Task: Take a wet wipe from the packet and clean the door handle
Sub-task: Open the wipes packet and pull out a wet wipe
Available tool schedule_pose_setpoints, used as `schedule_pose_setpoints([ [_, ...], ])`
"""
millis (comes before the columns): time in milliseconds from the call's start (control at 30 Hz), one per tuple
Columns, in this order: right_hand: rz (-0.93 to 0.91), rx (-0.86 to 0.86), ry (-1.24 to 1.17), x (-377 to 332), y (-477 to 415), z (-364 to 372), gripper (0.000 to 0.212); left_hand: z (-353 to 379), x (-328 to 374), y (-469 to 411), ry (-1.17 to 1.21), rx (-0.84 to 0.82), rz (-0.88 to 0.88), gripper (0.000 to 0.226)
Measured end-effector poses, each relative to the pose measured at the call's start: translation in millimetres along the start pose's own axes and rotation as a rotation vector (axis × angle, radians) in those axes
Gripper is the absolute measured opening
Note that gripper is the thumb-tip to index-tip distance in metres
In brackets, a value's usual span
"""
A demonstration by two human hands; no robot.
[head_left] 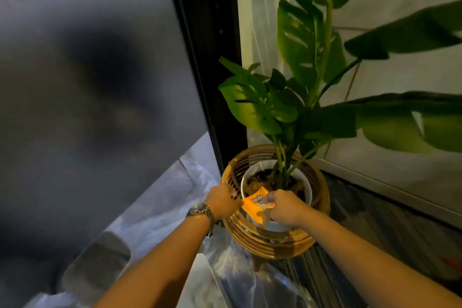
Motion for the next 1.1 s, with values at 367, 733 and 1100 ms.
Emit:
schedule_pose_setpoints([
  [367, 0.035, 0.042, 0.025, 61.2, -72.7, 44.2, 0.048, 97.5, -30.9, -64.5, 0.139, 0.046, -0.187, 0.047],
  [733, -0.009, 0.045, -0.169, 63.7, -84.3, 46.9, 0.039, 92.2, -33.2, -77.3, 0.442, 0.235, -0.230, 0.044],
  [1100, -0.226, 0.123, -0.329, -105.8, 12.3, -35.8, 0.038, -83.4, 14.4, 19.3, 0.724, 0.326, -0.164, 0.019],
])
Point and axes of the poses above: each hand's wrist, its own y-axis away from the middle knuckle, its own z-axis out of the palm, x = y × z, the point moved 7 cm from there along -y, towards the middle knuckle, and after that the axes turned 8 degrees about -y, right-handed, at the moved point
